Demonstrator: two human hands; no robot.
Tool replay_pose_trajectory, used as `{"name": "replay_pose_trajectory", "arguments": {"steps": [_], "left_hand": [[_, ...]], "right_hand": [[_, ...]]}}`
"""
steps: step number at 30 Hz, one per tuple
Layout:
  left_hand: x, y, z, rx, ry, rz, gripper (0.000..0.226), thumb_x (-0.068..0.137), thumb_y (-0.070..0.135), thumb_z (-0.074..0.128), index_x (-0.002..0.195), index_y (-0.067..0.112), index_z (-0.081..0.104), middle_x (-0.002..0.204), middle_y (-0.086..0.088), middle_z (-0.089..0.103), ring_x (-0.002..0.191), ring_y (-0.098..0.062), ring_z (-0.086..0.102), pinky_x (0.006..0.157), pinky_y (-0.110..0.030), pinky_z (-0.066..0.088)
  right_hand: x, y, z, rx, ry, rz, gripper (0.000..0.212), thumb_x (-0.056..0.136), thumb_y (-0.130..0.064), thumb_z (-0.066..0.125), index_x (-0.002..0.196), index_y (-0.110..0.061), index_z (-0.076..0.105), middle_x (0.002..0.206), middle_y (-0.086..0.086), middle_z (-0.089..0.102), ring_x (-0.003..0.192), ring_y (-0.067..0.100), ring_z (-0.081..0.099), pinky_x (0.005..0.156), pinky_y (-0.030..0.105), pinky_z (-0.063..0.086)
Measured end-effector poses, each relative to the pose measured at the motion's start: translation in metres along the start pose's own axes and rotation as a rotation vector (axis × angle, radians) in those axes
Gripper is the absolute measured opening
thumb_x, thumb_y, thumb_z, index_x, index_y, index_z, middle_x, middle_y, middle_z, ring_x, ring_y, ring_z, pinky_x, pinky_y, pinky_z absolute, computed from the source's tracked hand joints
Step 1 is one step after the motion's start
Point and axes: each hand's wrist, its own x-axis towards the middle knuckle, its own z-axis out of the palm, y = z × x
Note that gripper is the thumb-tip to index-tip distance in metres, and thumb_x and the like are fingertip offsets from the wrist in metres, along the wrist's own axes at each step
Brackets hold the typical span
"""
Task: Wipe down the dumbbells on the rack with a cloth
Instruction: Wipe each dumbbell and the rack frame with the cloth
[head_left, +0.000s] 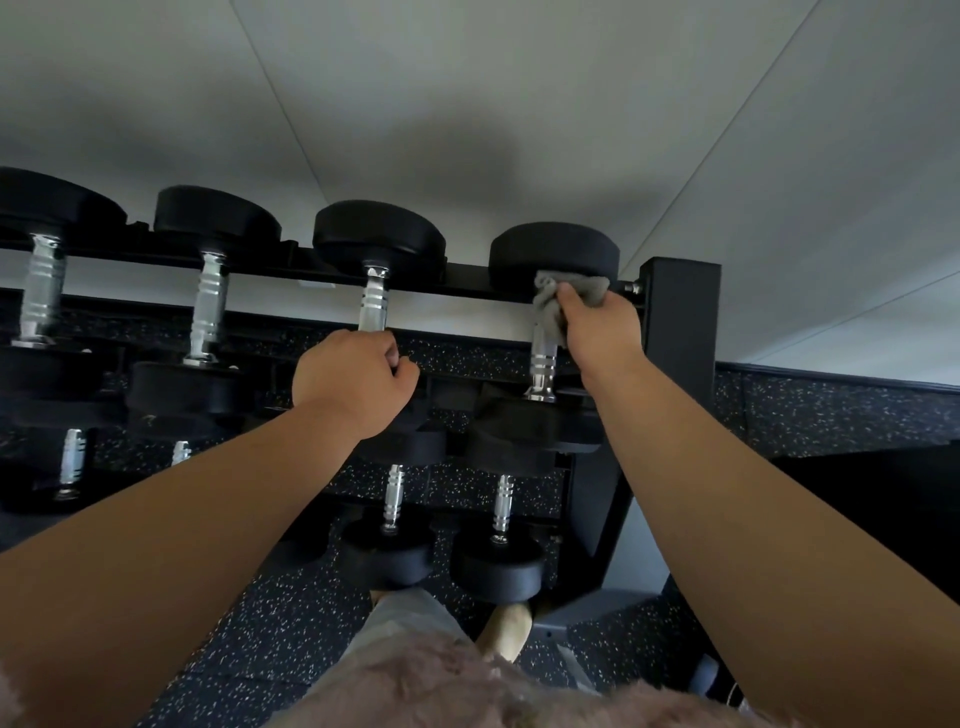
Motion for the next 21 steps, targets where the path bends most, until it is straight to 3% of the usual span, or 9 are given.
{"name": "replay_pose_trajectory", "arguments": {"steps": [3,6,9,14,16,19,21], "left_hand": [[0.001,0.0,0.0,-0.009,-0.009,-0.007,0.026,0.094,0.047,0.051,0.077,0.029,0.06,0.075,0.01,0.058,0.08,-0.016,0.055,0.061,-0.03,0.037],[0.0,0.0,0.0,-0.012,-0.009,-0.007,0.027,0.094,0.046,0.051,0.075,0.029,0.059,0.074,0.01,0.058,0.08,-0.016,0.054,0.061,-0.03,0.037],[0.0,0.0,0.0,-0.014,-0.007,-0.007,0.027,0.094,0.045,0.051,0.074,0.028,0.058,0.073,0.01,0.058,0.08,-0.016,0.055,0.061,-0.03,0.037],[0.0,-0.001,0.001,-0.011,-0.007,-0.007,0.026,0.094,0.046,0.05,0.075,0.029,0.059,0.074,0.01,0.059,0.083,-0.014,0.055,0.06,-0.03,0.036],[0.001,-0.001,0.001,-0.012,-0.006,-0.01,0.026,0.093,0.046,0.05,0.075,0.029,0.058,0.074,0.01,0.06,0.083,-0.014,0.055,0.06,-0.029,0.035],[0.0,0.0,0.001,-0.022,-0.001,-0.012,0.026,0.093,0.044,0.052,0.074,0.028,0.058,0.073,0.01,0.06,0.082,-0.015,0.055,0.06,-0.029,0.036],[0.0,0.0,0.0,-0.019,0.001,-0.016,0.026,0.094,0.044,0.052,0.075,0.028,0.059,0.073,0.01,0.06,0.082,-0.015,0.056,0.061,-0.03,0.038]], "right_hand": [[0.003,0.006,0.0,-0.077,0.104,-0.034,0.023,0.097,-0.038,0.068,0.096,-0.016,0.071,0.084,-0.003,0.073,0.076,0.01,0.07,0.066,0.025,0.055],[0.016,0.01,0.0,-0.123,0.15,-0.002,0.024,0.099,-0.031,0.063,0.082,-0.015,0.063,0.073,-0.002,0.063,0.069,0.014,0.062,0.057,0.025,0.045],[0.02,0.011,-0.004,-0.262,0.176,0.082,0.033,0.103,-0.023,0.054,0.071,-0.022,0.046,0.07,-0.004,0.05,0.078,0.015,0.053,0.059,0.026,0.039],[0.023,0.014,-0.009,-0.305,0.181,0.072,0.029,0.096,-0.036,0.058,0.069,-0.031,0.05,0.07,-0.009,0.055,0.077,0.017,0.058,0.077,0.035,0.053],[0.016,0.007,-0.006,-0.297,0.153,0.023,0.032,0.1,-0.03,0.054,0.068,-0.027,0.049,0.068,-0.006,0.052,0.065,0.01,0.054,0.069,0.029,0.05],[-0.003,-0.009,-0.005,-0.202,0.113,-0.118,0.043,0.106,-0.003,0.04,0.064,-0.014,0.043,0.061,0.0,0.044,0.049,0.004,0.047,0.052,0.016,0.038],[-0.012,-0.01,-0.006,-0.148,0.148,-0.114,0.04,0.106,-0.017,0.051,0.065,-0.016,0.049,0.059,-0.002,0.05,0.049,0.003,0.051,0.05,0.018,0.042]]}}
